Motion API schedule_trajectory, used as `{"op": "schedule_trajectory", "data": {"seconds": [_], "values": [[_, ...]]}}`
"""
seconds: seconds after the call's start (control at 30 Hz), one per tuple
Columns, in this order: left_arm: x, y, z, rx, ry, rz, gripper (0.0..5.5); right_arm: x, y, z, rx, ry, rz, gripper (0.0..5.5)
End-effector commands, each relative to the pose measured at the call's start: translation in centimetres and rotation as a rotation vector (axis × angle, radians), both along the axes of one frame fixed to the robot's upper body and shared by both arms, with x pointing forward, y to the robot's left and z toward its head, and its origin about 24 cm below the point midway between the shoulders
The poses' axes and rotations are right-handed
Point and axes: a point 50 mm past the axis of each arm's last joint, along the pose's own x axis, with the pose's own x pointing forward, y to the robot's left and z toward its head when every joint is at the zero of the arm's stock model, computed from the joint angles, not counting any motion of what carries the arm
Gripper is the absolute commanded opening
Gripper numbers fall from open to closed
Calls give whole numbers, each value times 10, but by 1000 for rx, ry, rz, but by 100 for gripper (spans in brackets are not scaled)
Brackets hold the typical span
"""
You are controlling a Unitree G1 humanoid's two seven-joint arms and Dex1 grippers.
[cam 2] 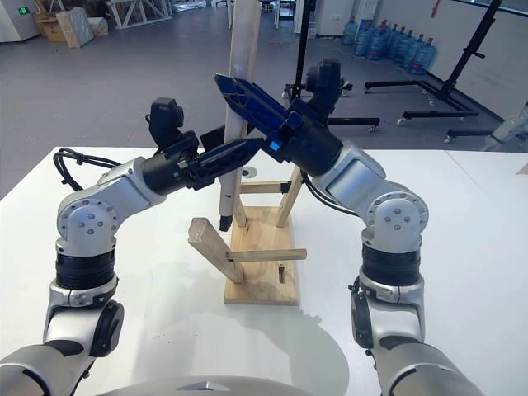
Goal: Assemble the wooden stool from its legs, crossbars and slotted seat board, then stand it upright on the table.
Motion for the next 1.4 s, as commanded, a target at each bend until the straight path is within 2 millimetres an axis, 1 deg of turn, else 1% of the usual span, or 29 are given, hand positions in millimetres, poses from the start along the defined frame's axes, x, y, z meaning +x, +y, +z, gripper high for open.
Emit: {"op": "schedule_trajectory", "data": {"seconds": [0.03, 0.07, 0.1, 0.13, 0.2, 0.27, 0.3, 0.33, 0.43, 0.5, 0.57, 0.6, 0.63, 0.67, 0.7, 0.8, 0.87, 0.93, 1.03, 1.2, 1.3, 1.4], "values": [[11, 17, 11, -11, -25, 113, 489, 1, -33, 14, -14, -82, -120, 205], [12, 20, 14, -20, -33, 129, 507, 2, -41, 16, -23, -96, -150, 205], [9, 25, 21, -28, -57, 124, 522, 1, -55, 20, -33, -121, -203, 205], [6, 28, 26, -32, -77, 116, 533, 0, -64, 23, -41, -138, -239, 205], [1, 39, 43, -74, -118, 124, 540, -5, -84, 25, -60, -185, -317, 205], [2, 55, 61, -153, -127, 186, 540, -13, -97, 21, -61, -217, -364, 205], [3, 64, 67, -190, -120, 221, 540, -17, -102, 17, -55, -225, -378, 205], [6, 75, 69, -225, -101, 269, 540, -22, -108, 9, -50, -227, -397, 205], [12, 101, 62, -270, -38, 386, 540, -31, -122, -19, -40, -221, -461, 205], [14, 109, 55, -267, -14, 418, 540, -33, -129, -34, -23, -217, -497, 205], [17, 114, 48, -251, 6, 440, 540, -35, -133, -48, -13, -202, -474, 205], [19, 117, 44, -242, 21, 454, 540, -36, -135, -58, 6, -168, -428, 205], [21, 120, 40, -234, 34, 464, 540, -36, -136, -66, 33, -126, -378, 205], [23, 123, 37, -227, 47, 473, 540, -37, -139, -72, 98, -123, -346, 205], [25, 125, 33, -210, 55, 487, 540, -37, -144, -82, 123, -84, -339, 205], [25, 134, 26, -173, 71, 520, 540, -38, -153, -107, 88, -8, -380, 205], [24, 140, 21, -148, 83, 544, 540, -41, -159, -118, 6, -38, -449, 205], [26, 144, 16, -125, 98, 553, 540, -47, -161, -130, -46, -92, -493, 205], [33, 147, 9, -114, 128, 552, 540, -53, -152, -145, -31, -149, -484, 205], [43, 150, -2, -77, 182, 545, 540, -56, -122, -147, 39, -303, -449, 205], [50, 146, -3, -57, 196, 515, 540, -65, -120, -151, 88, -336, -420, 205], [55, 144, -3, -27, 205, 482, 540, -75, -119, -161, 108, -327, -354, 205]]}}
